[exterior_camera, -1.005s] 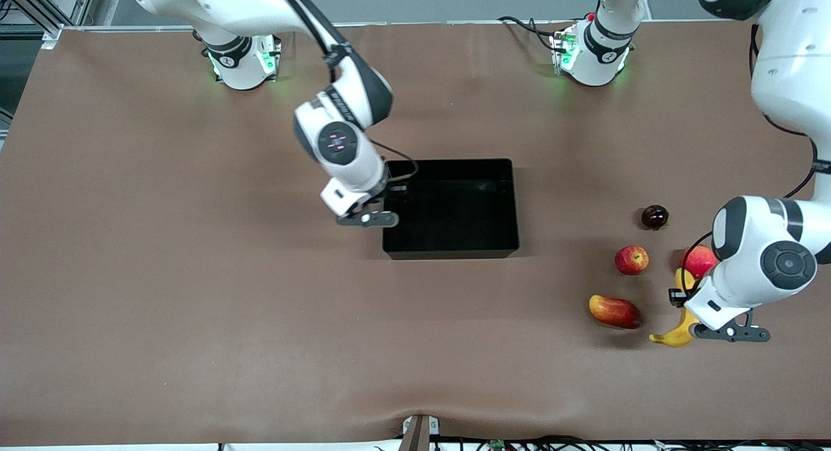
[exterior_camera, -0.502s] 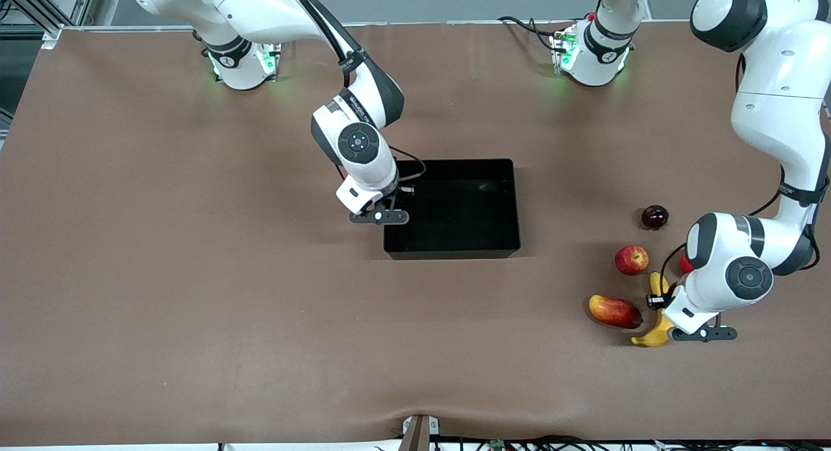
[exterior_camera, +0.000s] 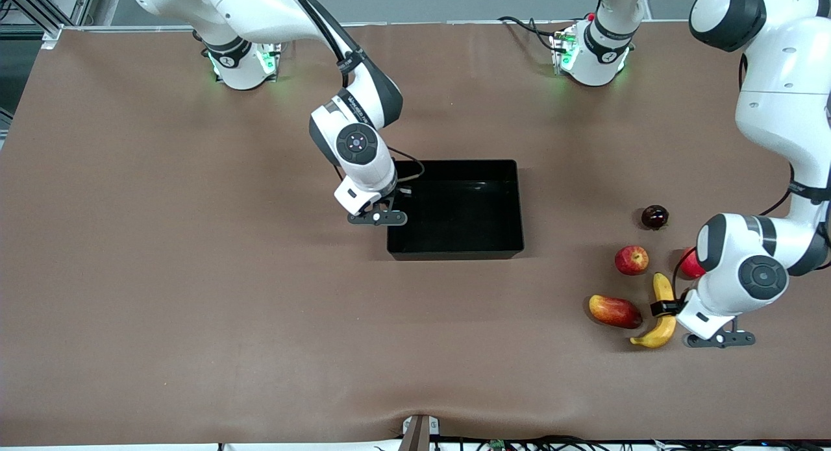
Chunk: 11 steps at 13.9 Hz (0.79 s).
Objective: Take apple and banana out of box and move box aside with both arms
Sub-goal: 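Grasp the box rim with the right gripper while the left gripper withdraws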
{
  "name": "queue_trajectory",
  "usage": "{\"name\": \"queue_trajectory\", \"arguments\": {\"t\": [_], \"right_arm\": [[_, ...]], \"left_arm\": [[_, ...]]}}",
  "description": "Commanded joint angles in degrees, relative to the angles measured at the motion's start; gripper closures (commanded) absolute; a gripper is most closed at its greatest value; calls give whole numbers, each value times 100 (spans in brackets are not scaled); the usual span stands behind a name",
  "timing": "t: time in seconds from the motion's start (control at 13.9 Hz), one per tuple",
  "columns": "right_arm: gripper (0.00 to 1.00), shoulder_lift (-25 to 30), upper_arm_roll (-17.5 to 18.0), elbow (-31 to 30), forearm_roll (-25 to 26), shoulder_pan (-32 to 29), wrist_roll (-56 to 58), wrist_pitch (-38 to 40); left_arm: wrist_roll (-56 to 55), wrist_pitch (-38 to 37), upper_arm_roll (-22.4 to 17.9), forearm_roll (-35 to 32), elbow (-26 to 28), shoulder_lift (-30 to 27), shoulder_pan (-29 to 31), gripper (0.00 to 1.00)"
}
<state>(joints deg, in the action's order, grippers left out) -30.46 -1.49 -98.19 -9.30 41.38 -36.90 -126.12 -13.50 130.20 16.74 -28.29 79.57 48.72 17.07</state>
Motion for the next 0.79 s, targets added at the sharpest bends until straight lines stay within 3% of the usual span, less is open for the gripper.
{"name": "queue_trajectory", "arguments": {"t": [0.0,0.22,0.5,0.72], "right_arm": [[100,776,-9,-77,95,-454,-1,657],[100,1260,-9,-104,104,-903,8,1070],[100,1770,-18,-191,157,-1605,262,1940],[100,2297,-9,-779,254,-2377,1286,1951]], "left_arm": [[-3,-30,22,-81,103,-642,33,0],[-3,-179,320,252,208,-1310,235,0],[-3,-1495,436,1087,208,-2294,279,0],[242,-2374,444,1465,200,-3015,288,0]]}}
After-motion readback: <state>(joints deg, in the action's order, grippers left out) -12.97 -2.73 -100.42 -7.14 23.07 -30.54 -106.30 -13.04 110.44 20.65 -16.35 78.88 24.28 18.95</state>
